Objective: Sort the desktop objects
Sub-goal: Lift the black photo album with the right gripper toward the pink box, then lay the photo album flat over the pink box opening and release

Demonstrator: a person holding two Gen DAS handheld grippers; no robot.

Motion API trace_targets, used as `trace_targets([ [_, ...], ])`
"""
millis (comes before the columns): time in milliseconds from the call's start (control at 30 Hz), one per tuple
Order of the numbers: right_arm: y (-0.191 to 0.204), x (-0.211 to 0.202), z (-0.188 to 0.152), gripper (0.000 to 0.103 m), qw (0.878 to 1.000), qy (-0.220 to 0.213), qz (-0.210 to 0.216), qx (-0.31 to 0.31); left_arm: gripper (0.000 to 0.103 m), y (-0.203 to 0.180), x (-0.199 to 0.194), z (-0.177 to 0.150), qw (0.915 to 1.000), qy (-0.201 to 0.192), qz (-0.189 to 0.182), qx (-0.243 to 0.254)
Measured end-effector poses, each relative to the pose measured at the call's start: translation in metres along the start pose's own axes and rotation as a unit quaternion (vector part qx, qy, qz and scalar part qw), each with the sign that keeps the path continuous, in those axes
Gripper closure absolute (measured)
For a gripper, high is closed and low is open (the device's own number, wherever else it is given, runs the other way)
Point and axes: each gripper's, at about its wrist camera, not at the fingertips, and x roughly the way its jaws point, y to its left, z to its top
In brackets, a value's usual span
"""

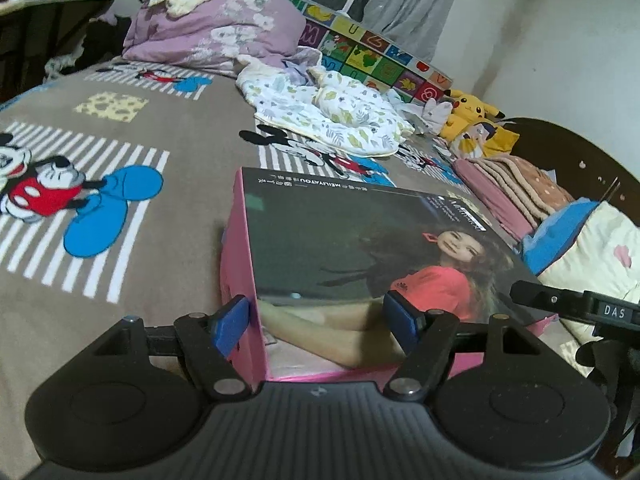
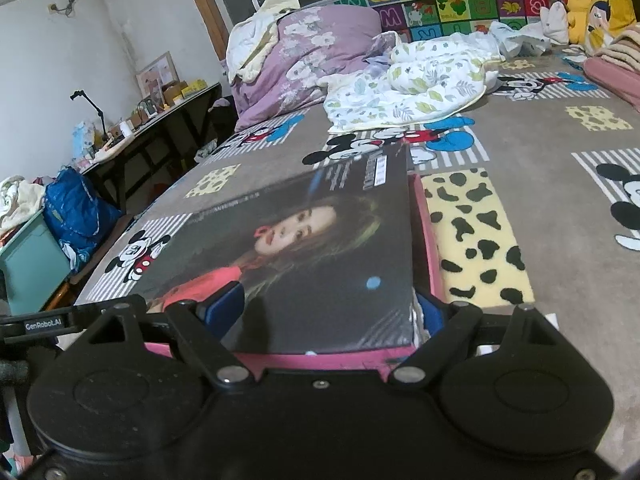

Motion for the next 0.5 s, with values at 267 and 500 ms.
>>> trace_targets([
  [267,-0.01,0.003,0.001,0.015,1.0,-0.007,-0.008,0.016,0.03,-0.013,0.002,-0.002,0.9998,-0.002,0.01,0.014],
  [500,-0.026,0.004,-0.007,0.016,0.999,-0.013,-0.013,0.041,0.03,-0.01,0.007,0.004,0.9998,0.001,0.007,0.016],
])
